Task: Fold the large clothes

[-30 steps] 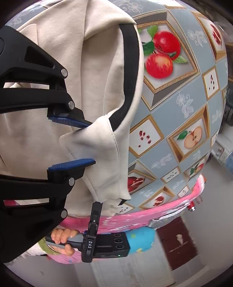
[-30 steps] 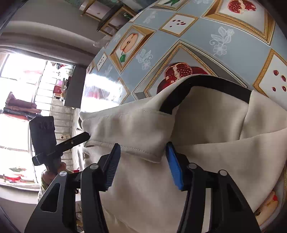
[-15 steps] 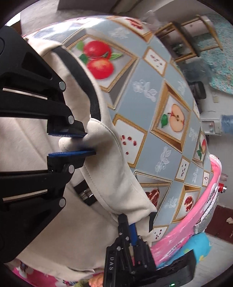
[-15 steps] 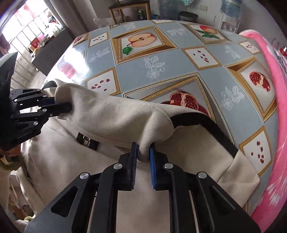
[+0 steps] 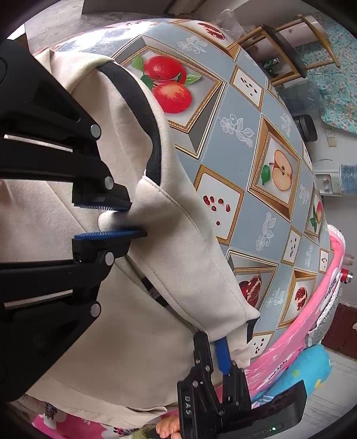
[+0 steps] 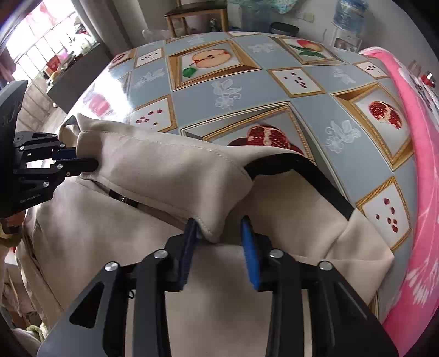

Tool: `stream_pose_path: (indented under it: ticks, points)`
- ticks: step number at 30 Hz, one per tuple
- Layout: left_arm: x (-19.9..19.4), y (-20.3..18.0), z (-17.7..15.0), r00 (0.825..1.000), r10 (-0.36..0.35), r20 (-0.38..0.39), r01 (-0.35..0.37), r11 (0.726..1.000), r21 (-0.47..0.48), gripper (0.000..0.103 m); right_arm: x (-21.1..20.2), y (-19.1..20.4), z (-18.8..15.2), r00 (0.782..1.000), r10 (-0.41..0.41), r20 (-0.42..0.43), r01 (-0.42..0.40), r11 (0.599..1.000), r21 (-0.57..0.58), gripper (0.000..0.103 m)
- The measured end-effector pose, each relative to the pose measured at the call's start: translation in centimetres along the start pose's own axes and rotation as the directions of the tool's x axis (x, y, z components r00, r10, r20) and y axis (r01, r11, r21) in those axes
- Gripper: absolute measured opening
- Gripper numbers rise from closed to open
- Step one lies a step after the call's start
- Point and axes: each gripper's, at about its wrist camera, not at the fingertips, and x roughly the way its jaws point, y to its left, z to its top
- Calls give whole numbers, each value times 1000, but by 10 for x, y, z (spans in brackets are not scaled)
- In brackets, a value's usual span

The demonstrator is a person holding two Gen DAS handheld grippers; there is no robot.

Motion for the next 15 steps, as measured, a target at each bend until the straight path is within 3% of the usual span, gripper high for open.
stream_pose_path:
  ticks: [4,9,10,13,15]
  points:
    - [1,1,1,1000,-9,3,9,1000,-7,12,-33,9,1,992,-51,118,52,999,-9,44]
    - [1,1,2,1000,-5,-1,5,1000,-3,12,-41,53,11,980,66,186,-47,994,-103,43]
    - [2,1,2,1000,-3,-1,3,1000,-3,12,-37,63,13,979,74,192,-50,991,-127,37]
    - [2,1,1,1000,-5,4,5,1000,-11,13,-12,81,19,983,112,147,-90,984,-153,23]
    - [1,4,0,1000,-8,8,8,1000,-23,14,19,82,19,992,108,61,-98,985,-144,17]
